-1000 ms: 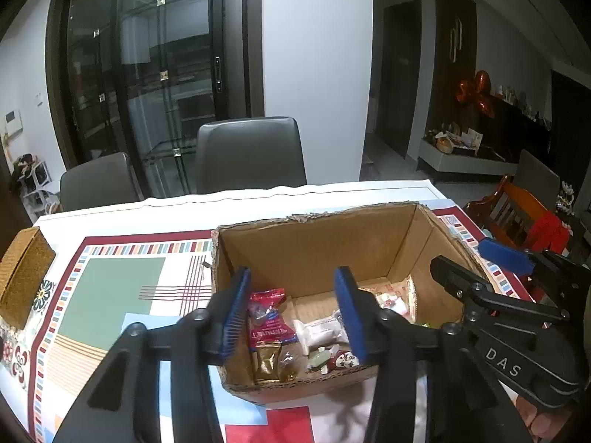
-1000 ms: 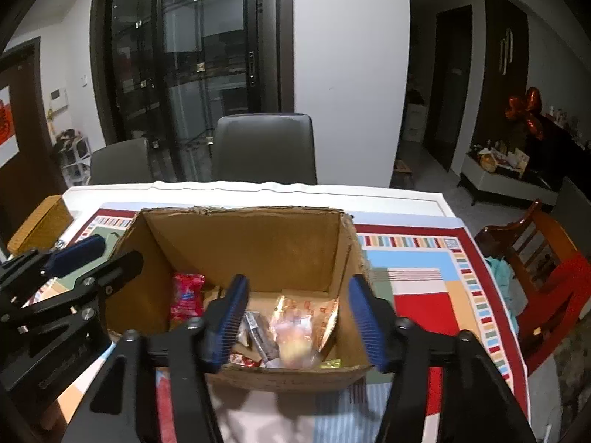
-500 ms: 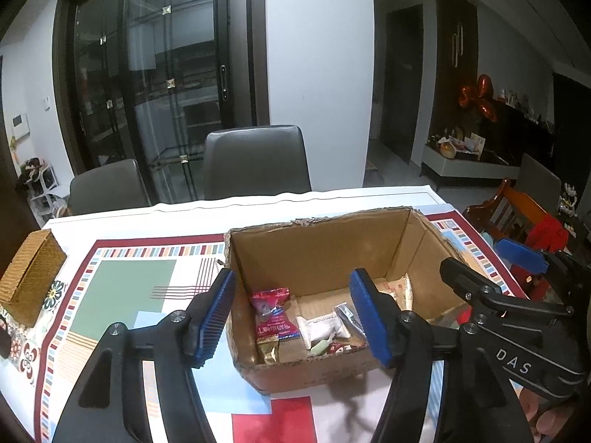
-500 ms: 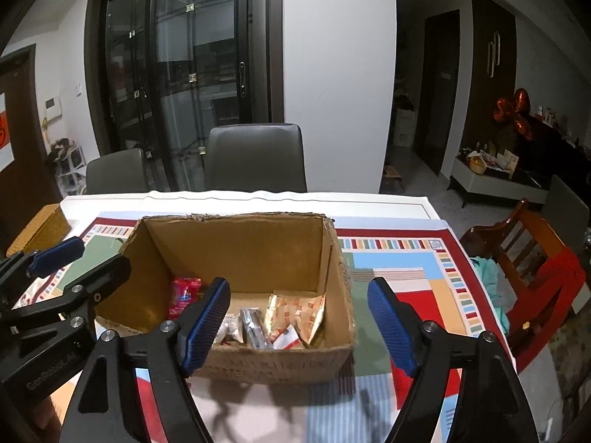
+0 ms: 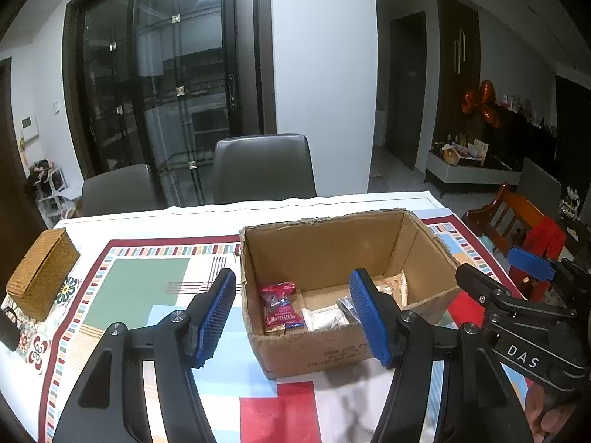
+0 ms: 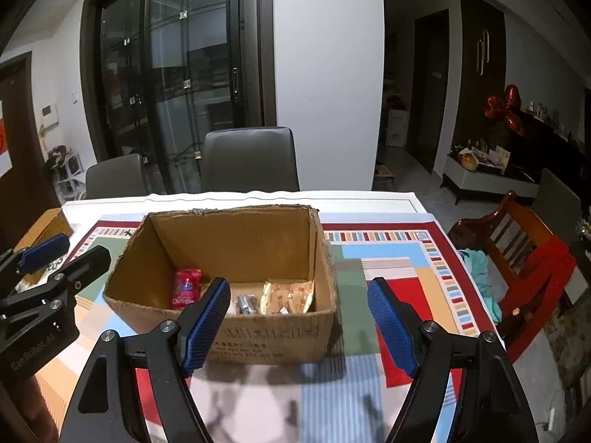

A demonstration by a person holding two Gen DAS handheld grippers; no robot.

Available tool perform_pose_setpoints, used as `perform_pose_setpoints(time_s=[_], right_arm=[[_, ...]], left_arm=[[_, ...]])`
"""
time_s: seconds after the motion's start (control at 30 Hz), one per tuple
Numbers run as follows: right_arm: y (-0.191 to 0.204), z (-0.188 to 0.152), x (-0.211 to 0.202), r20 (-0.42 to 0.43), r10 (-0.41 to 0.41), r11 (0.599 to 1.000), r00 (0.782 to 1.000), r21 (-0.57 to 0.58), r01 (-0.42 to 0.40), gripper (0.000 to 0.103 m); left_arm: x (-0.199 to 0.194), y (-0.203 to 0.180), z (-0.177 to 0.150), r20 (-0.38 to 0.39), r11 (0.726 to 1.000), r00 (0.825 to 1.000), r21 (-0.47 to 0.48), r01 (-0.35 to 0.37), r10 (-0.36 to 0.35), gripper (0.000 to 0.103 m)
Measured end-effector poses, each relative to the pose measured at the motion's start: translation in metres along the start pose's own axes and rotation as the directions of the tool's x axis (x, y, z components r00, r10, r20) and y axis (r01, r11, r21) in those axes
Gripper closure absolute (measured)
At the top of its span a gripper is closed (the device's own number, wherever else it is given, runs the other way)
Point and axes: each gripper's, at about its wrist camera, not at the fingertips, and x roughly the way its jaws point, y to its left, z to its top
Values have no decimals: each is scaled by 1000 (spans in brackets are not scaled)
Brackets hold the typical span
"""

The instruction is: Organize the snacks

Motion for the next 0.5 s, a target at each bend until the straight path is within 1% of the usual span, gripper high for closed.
perform_pose_setpoints(time_s=[0.27, 0.5], right_arm=[[0, -7, -27, 27, -7, 1000, 1000, 6, 7, 25], [1, -24, -49, 32, -7, 1000, 999, 9, 7, 25]], left_arm=[[-26, 1, -11, 14, 1000, 1000, -1, -8, 8, 40], [-49, 1, -30, 9, 1000, 1000, -1, -18, 18, 40]])
